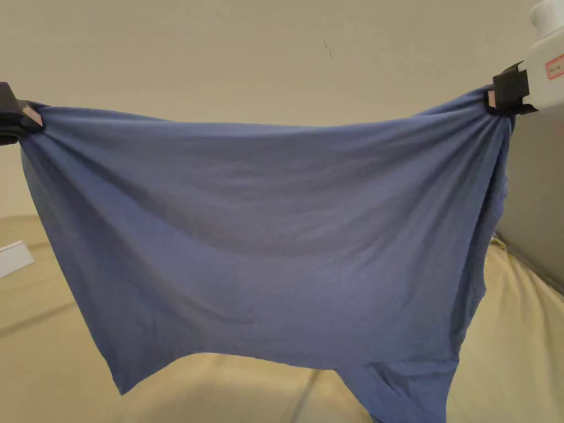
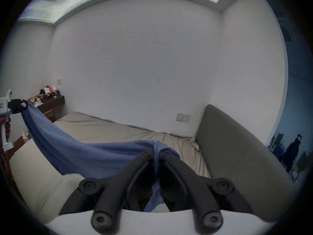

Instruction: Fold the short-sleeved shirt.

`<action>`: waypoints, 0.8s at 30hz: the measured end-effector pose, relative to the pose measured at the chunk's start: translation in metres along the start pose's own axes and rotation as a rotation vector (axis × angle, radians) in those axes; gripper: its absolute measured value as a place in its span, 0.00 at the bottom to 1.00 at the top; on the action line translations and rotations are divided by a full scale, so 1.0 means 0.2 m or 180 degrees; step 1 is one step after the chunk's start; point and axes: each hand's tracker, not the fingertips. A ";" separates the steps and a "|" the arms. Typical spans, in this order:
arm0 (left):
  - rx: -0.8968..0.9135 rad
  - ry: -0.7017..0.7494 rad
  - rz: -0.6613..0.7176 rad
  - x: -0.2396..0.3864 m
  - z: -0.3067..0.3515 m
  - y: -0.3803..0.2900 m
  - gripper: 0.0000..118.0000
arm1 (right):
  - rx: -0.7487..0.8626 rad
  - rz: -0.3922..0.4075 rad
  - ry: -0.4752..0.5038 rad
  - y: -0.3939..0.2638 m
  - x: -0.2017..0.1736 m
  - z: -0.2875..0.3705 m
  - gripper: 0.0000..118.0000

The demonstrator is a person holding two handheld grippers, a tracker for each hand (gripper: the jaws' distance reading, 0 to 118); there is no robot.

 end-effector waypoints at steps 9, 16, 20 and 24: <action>-0.0080 0.0092 -0.0122 0.03 -0.10 0.11 0.00 | -0.0166 -0.0059 0.0014 0.14 0.03 -0.11 0.05; -0.0706 0.0335 -0.0138 -0.09 -0.32 -0.19 0.00 | -0.0752 0.0223 -0.0025 -0.17 -0.09 -0.39 0.05; -0.1004 0.0427 -0.0126 -0.15 -0.39 -0.44 0.00 | -0.1042 0.0301 -0.0021 -0.45 -0.18 -0.53 0.05; -0.1302 0.0487 -0.0085 -0.24 -0.42 -0.71 0.00 | -0.1374 0.0260 0.0084 -0.76 -0.22 -0.63 0.05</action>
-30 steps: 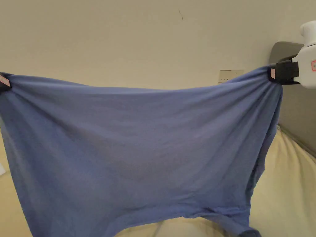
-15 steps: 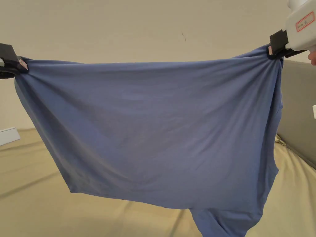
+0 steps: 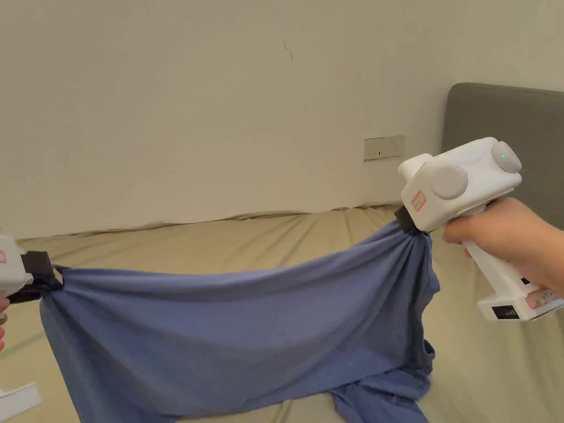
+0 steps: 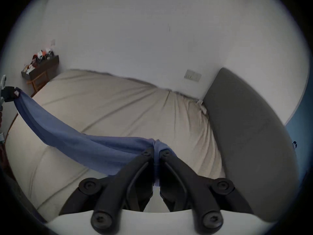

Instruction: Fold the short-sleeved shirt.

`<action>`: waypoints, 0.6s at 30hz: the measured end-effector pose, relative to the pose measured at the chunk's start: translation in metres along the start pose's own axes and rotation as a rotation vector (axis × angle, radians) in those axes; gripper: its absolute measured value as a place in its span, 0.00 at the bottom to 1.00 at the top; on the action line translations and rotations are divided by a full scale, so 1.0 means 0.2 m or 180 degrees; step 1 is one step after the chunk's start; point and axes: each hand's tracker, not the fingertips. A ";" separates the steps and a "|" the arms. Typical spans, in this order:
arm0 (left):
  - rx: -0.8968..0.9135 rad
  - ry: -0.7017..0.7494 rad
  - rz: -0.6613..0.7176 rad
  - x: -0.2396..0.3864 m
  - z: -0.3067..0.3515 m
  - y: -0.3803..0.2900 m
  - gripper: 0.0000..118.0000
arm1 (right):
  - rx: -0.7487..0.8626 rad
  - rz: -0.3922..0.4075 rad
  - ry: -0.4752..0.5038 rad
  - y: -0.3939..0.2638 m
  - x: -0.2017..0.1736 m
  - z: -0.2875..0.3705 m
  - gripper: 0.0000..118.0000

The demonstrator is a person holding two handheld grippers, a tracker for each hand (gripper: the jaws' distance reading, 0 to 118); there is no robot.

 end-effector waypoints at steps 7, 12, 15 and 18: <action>-0.0536 -0.0114 0.0007 -0.11 -0.06 -0.47 0.00 | -0.0405 -0.0200 0.0329 -0.52 -0.07 -0.21 0.05; -0.0777 -0.0260 0.0083 -0.21 0.08 -0.81 0.00 | -0.0486 -0.0226 0.0482 -0.94 -0.08 -0.12 0.05; -0.0874 -0.0340 0.0048 -0.28 0.24 -0.99 0.00 | -0.0492 -0.0353 0.0606 -1.17 -0.04 0.00 0.05; -0.1001 -0.0467 0.0162 -0.37 0.41 -1.13 0.00 | -0.0562 -0.0368 0.0658 -1.38 -0.03 0.14 0.05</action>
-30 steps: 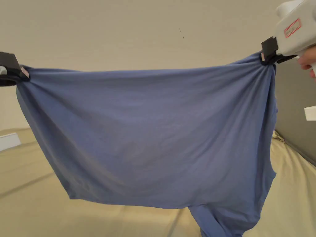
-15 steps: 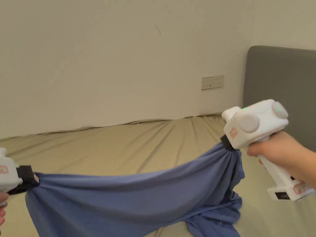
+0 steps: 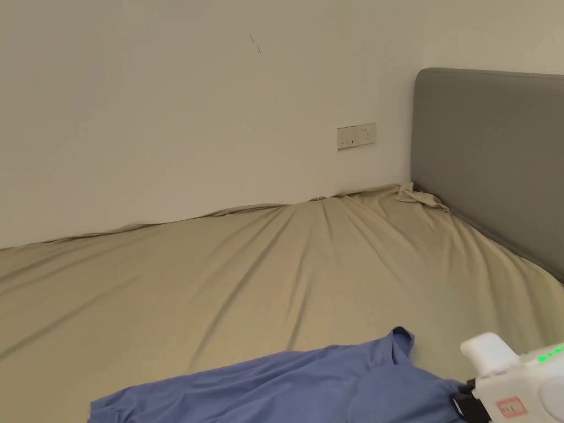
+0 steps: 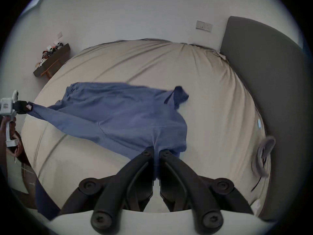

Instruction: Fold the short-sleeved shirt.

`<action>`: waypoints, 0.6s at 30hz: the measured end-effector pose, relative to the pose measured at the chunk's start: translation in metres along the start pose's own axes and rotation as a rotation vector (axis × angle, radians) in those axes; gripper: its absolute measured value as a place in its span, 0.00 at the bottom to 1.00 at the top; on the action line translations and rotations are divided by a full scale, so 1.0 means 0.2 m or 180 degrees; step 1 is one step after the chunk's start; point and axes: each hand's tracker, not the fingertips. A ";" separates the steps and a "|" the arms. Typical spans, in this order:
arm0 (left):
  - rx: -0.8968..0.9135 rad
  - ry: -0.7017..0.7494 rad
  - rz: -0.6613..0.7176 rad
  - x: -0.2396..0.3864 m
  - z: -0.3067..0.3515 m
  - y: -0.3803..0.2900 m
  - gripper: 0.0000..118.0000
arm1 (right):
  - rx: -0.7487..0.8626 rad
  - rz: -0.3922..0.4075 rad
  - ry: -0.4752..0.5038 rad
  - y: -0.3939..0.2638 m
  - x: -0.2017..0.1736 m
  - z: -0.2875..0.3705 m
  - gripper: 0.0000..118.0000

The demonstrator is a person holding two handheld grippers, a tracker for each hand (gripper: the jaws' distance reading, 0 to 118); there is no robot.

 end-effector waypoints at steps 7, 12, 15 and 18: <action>-0.0235 -0.0080 0.0088 -0.12 0.26 -0.32 0.00 | -0.0221 0.0056 0.0142 -0.44 -0.04 0.25 0.05; -0.0354 -0.0148 0.0081 -0.14 0.41 -0.52 0.00 | -0.0316 0.0061 0.0177 -0.70 -0.08 0.39 0.05; -0.0443 -0.0111 0.0061 -0.18 0.46 -0.64 0.00 | -0.0413 0.0049 0.0169 -0.84 -0.11 0.43 0.05; -0.0530 -0.0077 0.0084 -0.22 0.47 -0.73 0.00 | -0.0613 0.0016 0.0202 -0.95 -0.14 0.43 0.05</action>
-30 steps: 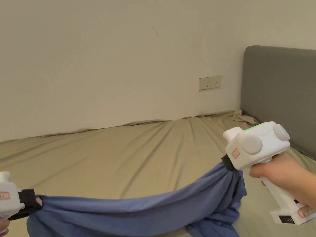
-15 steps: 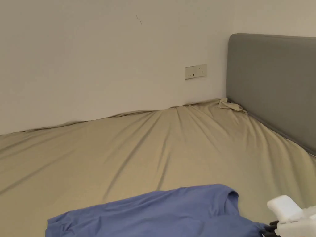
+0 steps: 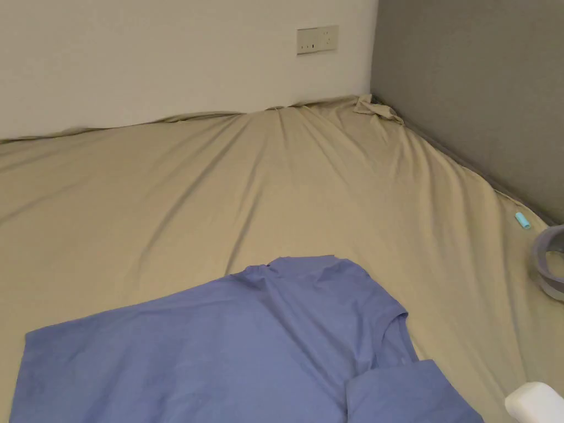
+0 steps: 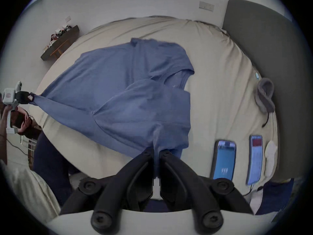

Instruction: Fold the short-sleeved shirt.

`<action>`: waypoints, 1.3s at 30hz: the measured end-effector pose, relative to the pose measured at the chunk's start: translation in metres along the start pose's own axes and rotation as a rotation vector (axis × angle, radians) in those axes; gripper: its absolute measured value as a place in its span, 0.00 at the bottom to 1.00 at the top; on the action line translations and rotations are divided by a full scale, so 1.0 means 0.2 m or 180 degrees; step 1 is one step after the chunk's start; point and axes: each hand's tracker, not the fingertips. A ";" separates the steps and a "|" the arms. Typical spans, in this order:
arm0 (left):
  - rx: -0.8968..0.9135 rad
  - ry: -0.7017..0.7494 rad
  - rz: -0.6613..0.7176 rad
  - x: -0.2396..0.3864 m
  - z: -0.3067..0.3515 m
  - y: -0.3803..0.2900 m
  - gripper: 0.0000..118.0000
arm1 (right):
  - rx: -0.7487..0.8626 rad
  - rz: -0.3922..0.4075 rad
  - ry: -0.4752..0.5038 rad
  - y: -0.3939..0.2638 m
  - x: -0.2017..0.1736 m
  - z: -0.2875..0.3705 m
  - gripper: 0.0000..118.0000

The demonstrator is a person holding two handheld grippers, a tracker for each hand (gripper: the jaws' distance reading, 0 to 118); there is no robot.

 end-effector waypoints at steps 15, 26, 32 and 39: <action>-0.0549 0.0535 0.0101 -0.30 -0.39 -0.18 0.00 | -0.0674 0.0135 -0.0167 -0.10 -0.04 -0.31 0.05; -0.0559 0.0726 -0.0004 -0.22 -0.45 -0.18 0.08 | -0.0778 0.0032 -0.0118 -0.10 -0.01 -0.41 0.07; 0.0541 0.0319 -0.0021 0.01 -0.17 -0.09 1.00 | -0.0028 0.0205 -0.0161 0.04 -0.03 -0.09 1.00; 0.1019 0.0492 0.0030 0.25 -0.12 -0.01 0.99 | 0.1184 -0.0534 -0.0245 0.34 -0.08 0.17 0.92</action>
